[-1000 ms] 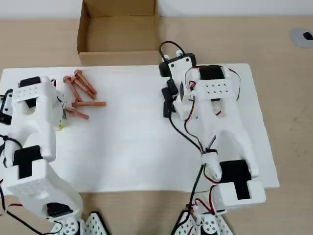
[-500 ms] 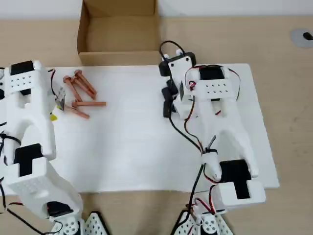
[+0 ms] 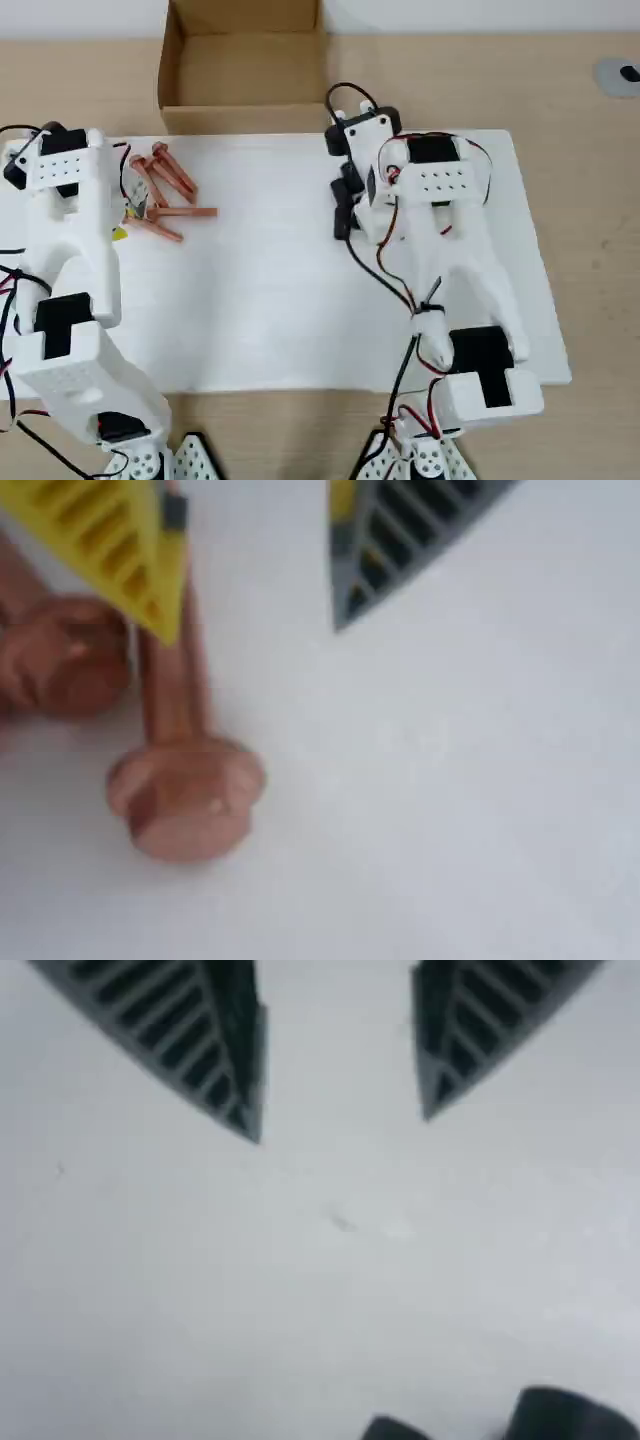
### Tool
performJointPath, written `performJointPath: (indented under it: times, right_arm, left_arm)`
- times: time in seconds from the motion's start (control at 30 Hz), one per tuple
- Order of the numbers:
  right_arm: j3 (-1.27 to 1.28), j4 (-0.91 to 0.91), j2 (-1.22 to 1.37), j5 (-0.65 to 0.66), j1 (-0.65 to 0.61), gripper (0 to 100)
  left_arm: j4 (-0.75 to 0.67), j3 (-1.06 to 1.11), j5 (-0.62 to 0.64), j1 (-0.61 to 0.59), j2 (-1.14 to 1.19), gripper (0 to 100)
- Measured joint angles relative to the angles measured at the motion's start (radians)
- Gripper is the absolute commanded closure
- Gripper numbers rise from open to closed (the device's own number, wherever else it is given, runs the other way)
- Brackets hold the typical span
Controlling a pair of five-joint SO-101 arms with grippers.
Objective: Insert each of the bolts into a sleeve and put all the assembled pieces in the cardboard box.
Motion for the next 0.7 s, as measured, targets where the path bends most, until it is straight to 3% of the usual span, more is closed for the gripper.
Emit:
performJointPath:
  times: [0.7]
  right_arm:
    - [0.0, 0.0, 0.0, 0.0, 0.0, 86.0]
  left_arm:
    - [-0.31, 0.206, 0.002, -0.009, -0.002, 89]
